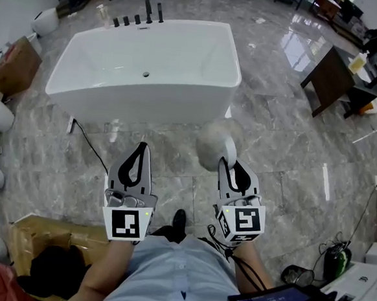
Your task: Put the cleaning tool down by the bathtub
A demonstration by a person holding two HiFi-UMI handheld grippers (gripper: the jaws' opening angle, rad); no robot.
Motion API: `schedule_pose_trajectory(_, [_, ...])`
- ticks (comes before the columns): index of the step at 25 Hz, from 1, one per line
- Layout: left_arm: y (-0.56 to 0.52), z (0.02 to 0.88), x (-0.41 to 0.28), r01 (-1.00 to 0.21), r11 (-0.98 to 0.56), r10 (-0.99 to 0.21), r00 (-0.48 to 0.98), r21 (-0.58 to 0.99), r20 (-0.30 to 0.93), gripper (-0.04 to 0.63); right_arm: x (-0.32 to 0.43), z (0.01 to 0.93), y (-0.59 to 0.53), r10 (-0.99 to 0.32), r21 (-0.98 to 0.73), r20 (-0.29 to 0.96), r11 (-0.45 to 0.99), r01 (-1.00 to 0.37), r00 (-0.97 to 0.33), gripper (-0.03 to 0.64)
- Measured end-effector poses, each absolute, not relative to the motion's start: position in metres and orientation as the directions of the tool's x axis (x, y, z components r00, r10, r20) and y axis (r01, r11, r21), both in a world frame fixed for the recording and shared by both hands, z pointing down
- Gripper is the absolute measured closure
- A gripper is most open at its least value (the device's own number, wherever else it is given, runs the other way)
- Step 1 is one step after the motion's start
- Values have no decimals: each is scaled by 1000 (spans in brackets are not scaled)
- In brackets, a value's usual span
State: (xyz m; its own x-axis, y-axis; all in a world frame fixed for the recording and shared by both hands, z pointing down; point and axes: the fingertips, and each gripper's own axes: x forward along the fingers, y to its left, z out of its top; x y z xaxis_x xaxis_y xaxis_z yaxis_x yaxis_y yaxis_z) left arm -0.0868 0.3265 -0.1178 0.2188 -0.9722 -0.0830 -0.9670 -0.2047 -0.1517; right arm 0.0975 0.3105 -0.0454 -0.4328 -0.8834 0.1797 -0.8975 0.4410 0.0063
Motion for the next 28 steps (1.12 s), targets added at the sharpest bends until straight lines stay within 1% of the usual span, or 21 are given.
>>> schedule_pose_trajectory(5, [290,-128,-90,-962,-220,-964,239,-159,-113,578,97,-57,275,-898,24,146,423,-906,-415,525])
schedule_pose_trajectory(12, [247,-119,-75,-954,-253,-958,270,-164,-95,578,119,-56,236,-917,22,143,379,-925,-372,525])
schedule_pose_trajectory(15, [226,-107,-61,-943,-276,-954,293,-186,-69,578,133,-48,216,-919,13,159,369,-929,-362,525])
schedule_pose_trajectory(20, [168,-96,-28,-944,-298,-950,307,-141,-49,578,160,-27,160,-917,-8,193,355,-935,-350,525])
schedule_pose_trajectory(28, [58,-60,18,-943,-295,-955,294,-156,27,578,205,18,52,-881,-57,266,390,-919,-390,525])
